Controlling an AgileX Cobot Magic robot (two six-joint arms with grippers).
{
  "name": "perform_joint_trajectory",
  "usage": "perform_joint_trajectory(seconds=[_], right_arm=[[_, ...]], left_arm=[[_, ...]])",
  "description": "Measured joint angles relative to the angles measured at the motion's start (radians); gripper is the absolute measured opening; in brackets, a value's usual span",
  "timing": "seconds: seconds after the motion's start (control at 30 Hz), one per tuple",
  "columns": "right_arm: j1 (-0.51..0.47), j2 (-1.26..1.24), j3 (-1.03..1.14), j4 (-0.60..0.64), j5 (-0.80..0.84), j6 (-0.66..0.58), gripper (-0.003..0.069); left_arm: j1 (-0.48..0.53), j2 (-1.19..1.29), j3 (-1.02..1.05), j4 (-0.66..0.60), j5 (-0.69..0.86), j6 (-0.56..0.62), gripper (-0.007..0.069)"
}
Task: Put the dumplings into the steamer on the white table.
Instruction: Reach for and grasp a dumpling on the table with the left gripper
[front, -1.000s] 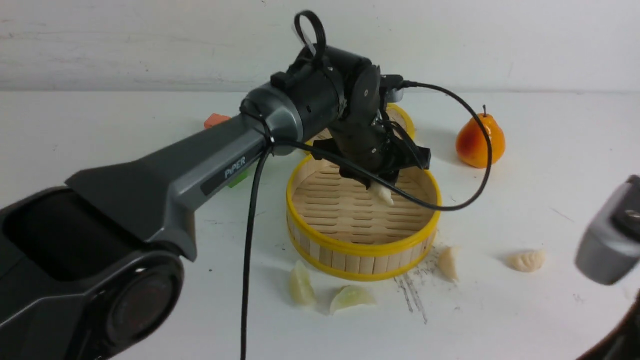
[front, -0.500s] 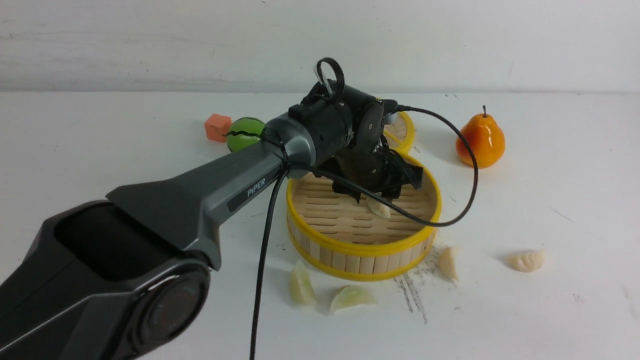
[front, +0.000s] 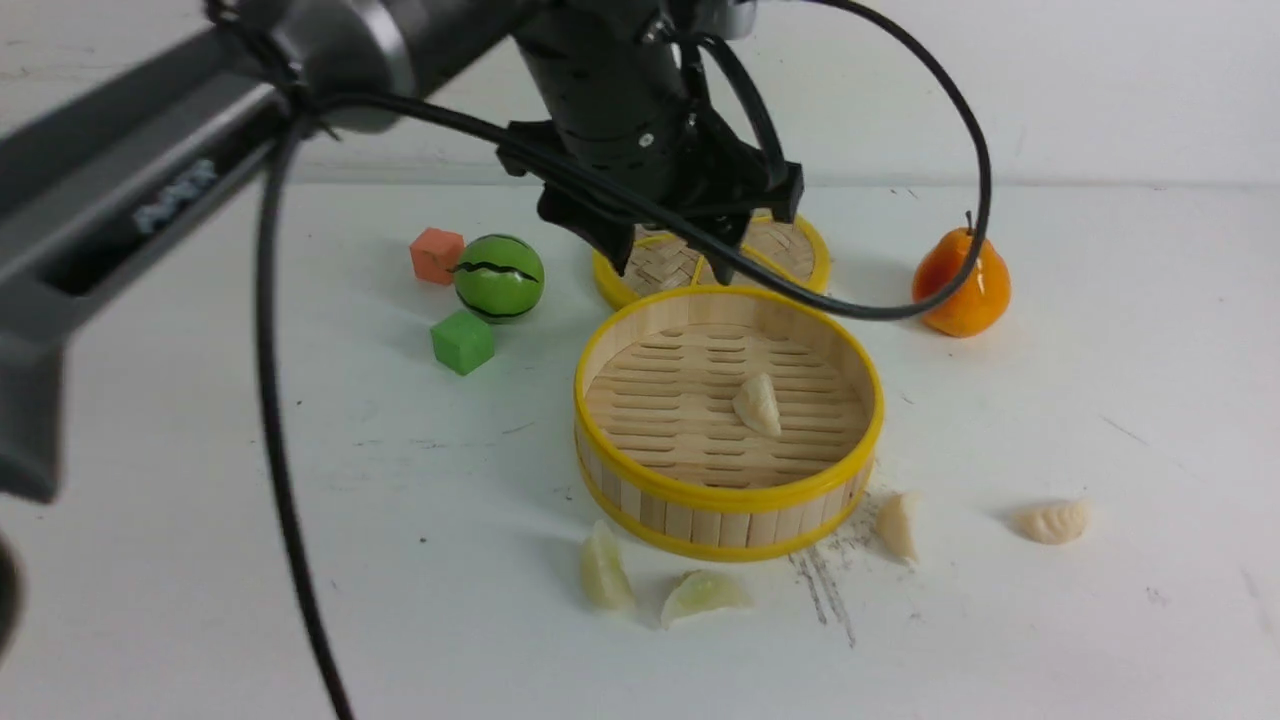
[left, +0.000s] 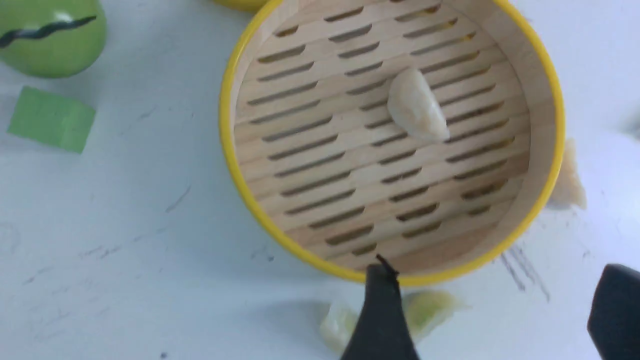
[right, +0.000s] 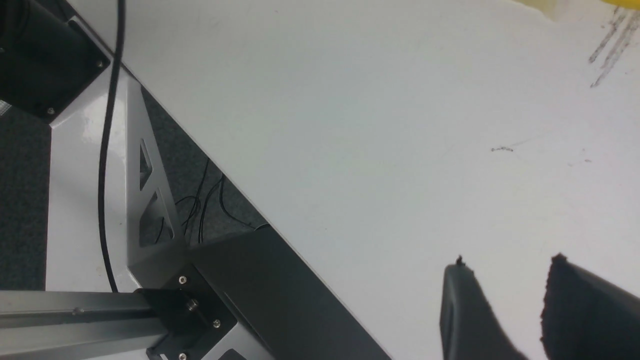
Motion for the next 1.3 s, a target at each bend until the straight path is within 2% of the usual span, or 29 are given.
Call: perform_joint_trajectory(seconds=[0.23, 0.33, 0.43, 0.53, 0.63, 0.83, 1.03, 1.3], right_arm=[[0.000, 0.000, 0.000, 0.000, -0.003, 0.000, 0.0234], [0.000, 0.000, 0.000, 0.000, -0.004, 0.000, 0.0234], [0.000, 0.000, 0.000, 0.000, -0.009, 0.000, 0.0234], [0.000, 0.000, 0.000, 0.000, -0.030, 0.000, 0.0234], [0.000, 0.000, 0.000, 0.000, -0.036, 0.000, 0.0234], [0.000, 0.000, 0.000, 0.000, -0.036, 0.000, 0.0234], [0.000, 0.000, 0.000, 0.000, -0.027, 0.000, 0.0234], [0.000, 0.000, 0.000, 0.000, -0.023, 0.000, 0.0237]], left_arm=[[0.006, -0.241, 0.465, -0.003, -0.022, -0.022, 0.0419], [0.010, -0.327, 0.697, -0.012, -0.145, -0.092, 0.0397], [0.011, -0.351, 0.809, -0.014, -0.237, -0.157, 0.0391], [0.011, -0.337, 0.929, -0.014, -0.425, -0.295, 0.0388], [0.011, -0.297, 0.954, -0.003, -0.559, -0.381, 0.0388], [0.011, -0.192, 0.955, 0.015, -0.718, -0.418, 0.0388], [0.011, -0.092, 0.955, 0.036, -0.827, -0.419, 0.0388], [0.011, -0.038, 0.955, 0.051, -0.890, -0.419, 0.0378]])
